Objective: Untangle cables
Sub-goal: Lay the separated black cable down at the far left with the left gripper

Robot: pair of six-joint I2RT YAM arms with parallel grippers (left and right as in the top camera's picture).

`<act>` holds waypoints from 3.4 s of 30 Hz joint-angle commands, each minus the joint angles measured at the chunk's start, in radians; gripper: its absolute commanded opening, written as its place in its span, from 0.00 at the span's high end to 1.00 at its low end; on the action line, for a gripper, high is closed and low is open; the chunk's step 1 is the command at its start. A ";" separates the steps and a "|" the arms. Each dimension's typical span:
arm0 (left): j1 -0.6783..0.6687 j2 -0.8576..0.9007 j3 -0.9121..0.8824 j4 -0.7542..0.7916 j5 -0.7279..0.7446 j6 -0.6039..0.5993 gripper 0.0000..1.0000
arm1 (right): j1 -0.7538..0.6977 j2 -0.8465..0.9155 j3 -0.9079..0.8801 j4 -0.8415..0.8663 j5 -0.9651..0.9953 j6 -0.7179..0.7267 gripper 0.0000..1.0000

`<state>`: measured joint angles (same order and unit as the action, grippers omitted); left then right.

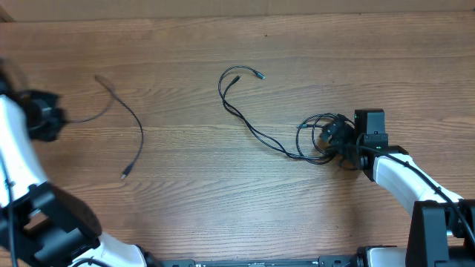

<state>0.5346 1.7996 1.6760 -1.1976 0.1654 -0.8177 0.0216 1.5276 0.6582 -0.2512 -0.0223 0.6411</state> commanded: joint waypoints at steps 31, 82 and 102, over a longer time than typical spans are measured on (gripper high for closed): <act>-0.319 0.013 -0.430 0.430 -0.457 -0.173 0.16 | -0.004 0.027 -0.031 -0.099 0.002 0.008 0.00; 0.515 -0.027 -0.385 0.268 -0.350 -0.208 0.96 | -0.004 0.027 -0.031 -0.099 0.002 0.008 0.00; 0.435 0.011 -0.414 0.320 -0.186 -0.153 0.01 | -0.004 0.027 -0.031 -0.099 0.002 0.008 0.00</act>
<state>0.9985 1.7939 1.2697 -0.8680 -0.0971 -1.0107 0.0212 1.5227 0.6693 -0.3161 -0.0154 0.6323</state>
